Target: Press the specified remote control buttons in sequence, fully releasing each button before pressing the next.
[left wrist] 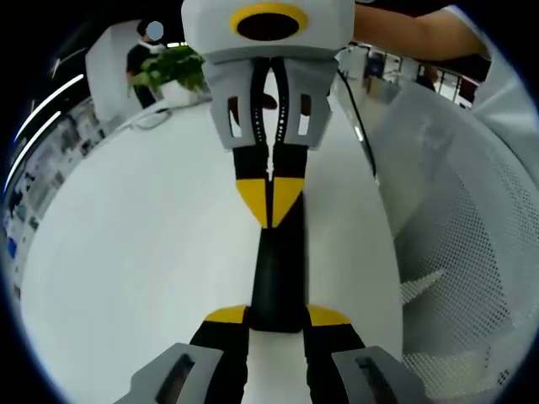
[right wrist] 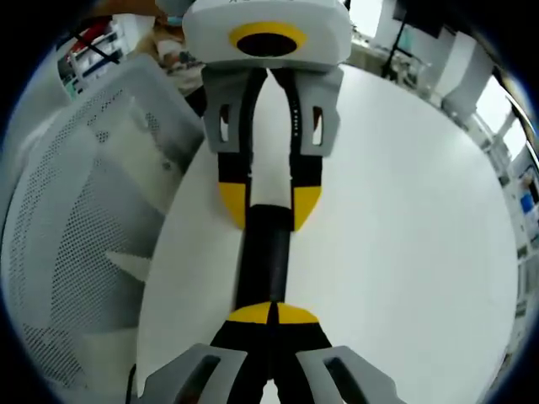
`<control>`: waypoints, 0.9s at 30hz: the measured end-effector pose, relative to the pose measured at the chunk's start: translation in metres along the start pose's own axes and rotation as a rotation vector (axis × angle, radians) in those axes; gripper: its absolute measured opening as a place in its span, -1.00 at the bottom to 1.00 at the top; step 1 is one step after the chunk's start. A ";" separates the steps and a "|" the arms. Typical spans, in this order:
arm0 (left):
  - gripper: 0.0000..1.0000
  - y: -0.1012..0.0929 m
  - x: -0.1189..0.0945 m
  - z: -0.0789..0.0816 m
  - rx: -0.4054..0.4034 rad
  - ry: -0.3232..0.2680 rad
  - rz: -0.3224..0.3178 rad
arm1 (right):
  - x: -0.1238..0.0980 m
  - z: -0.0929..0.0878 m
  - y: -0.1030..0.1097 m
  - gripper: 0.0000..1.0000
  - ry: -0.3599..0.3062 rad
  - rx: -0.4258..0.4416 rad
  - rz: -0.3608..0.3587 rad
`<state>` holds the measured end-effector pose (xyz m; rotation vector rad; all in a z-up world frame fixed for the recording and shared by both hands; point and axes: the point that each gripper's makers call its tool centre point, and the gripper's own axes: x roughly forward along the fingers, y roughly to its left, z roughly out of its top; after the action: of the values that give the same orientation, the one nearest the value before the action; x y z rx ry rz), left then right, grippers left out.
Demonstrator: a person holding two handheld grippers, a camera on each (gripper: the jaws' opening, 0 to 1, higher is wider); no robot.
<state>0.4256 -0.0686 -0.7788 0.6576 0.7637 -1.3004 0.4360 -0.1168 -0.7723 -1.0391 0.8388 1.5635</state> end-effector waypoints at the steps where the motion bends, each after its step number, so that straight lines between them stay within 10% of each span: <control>1: -0.53 0.000 0.000 0.000 0.000 0.000 0.000 | 0.000 0.000 0.000 -1.00 0.000 0.003 0.002; 27: -0.53 0.000 0.000 0.000 -0.001 -0.001 0.000 | 0.001 -0.001 -0.001 -1.00 0.007 0.030 0.016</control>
<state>0.4252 -0.0688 -0.7789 0.6561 0.7637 -1.2998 0.4366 -0.1168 -0.7738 -1.0187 0.8746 1.5565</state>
